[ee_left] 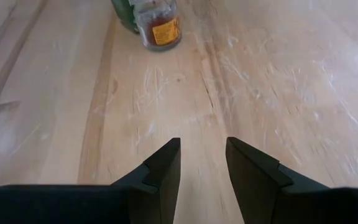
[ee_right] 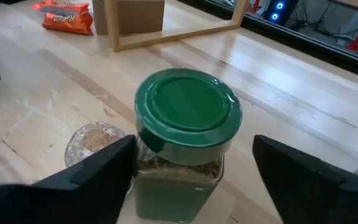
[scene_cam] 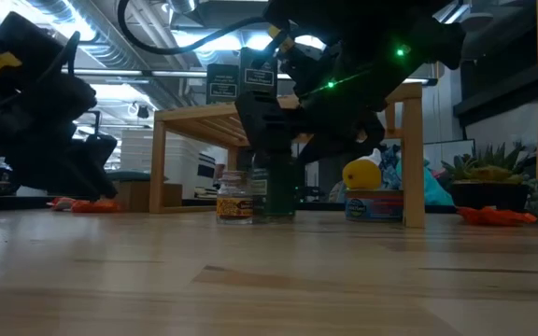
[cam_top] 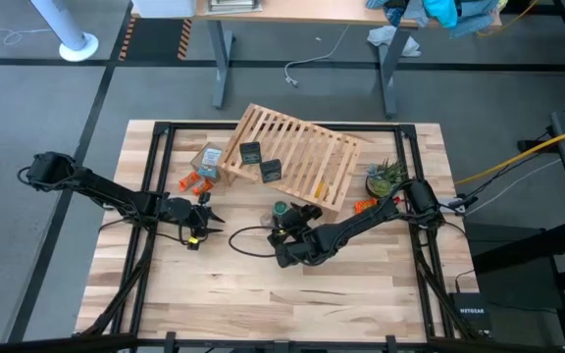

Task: Shelf spices
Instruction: Put the green seasoning bottle on the shelf

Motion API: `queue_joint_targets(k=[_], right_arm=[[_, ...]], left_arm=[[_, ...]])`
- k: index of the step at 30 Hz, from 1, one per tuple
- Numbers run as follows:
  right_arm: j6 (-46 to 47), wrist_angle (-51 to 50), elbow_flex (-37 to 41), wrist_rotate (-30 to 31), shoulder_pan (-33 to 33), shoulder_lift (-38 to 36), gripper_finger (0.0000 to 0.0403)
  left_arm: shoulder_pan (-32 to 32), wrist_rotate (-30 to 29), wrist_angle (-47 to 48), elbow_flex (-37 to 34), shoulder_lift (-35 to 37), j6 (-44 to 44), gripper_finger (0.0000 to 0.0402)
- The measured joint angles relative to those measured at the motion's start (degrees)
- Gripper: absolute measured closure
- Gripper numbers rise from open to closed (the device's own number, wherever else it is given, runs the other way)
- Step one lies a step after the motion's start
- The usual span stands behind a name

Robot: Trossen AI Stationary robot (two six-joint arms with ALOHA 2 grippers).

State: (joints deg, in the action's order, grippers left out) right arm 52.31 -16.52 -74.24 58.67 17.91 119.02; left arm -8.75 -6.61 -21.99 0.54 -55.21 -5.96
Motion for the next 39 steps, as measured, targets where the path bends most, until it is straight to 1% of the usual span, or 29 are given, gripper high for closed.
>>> queue_joint_targets(k=[3, 7, 10, 12, 15, 19, 21, 23, 26, 30, 36, 39], right_arm=[[0.09, 0.13, 0.04, 0.67, 0.04, 0.00, 0.0110], [-0.11, 0.19, 0.04, -0.31, 0.02, 0.00, 0.0157], [-0.11, 0.24, 0.02, -0.41, 0.04, 0.00, 0.0185], [-0.09, 0.33, 0.02, -0.43, 0.04, 0.00, 0.0196], [-0.06, 0.36, 0.02, -0.54, 0.07, 0.00, 0.0197], [-0.11, 0.30, 0.00, -1.95, 0.36, 0.00, 0.0177], [-0.13, 0.34, 0.00, -1.99, 0.83, 0.00, 0.0174], [-0.23, 0.66, 0.00, -1.48, 1.60, 0.00, 0.0180], [-0.40, 1.91, 0.00, -0.83, 2.92, 0.00, 0.0198], [-3.22, 3.26, 0.04, 2.15, 4.61, 0.02, 0.0201], [-3.39, 3.07, 0.02, 7.13, 7.04, -0.09, 0.0200], [-3.74, 2.60, -0.27, 7.96, 7.79, -0.75, 0.0200]], left_arm=[[0.00, 0.00, 0.90, 0.00, 0.01, 0.00, 0.0279], [0.00, -0.02, 0.93, 0.00, 0.01, 0.00, 0.0279], [0.00, 0.00, 0.93, 0.00, 0.01, 0.00, 0.0279], [0.00, 0.00, 0.93, 0.00, 0.00, 0.00, 0.0279], [0.00, -0.01, 0.91, 0.00, 0.01, 0.00, 0.0279], [0.00, 0.00, 0.91, 0.00, 0.01, 0.00, 0.0279], [0.00, 0.00, 0.89, 0.00, -0.01, 0.00, 0.0279], [0.00, 0.00, 0.89, 0.00, 0.00, 0.00, 0.0279], [0.00, -0.01, 0.89, 0.00, 0.01, 0.00, 0.0279], [0.00, 0.00, 0.87, 0.00, 0.01, 0.00, 0.0279], [0.00, 0.00, 0.87, 0.00, 0.01, 0.00, 0.0279], [0.00, 0.00, 0.83, 0.00, 0.01, 0.00, 0.0279]])
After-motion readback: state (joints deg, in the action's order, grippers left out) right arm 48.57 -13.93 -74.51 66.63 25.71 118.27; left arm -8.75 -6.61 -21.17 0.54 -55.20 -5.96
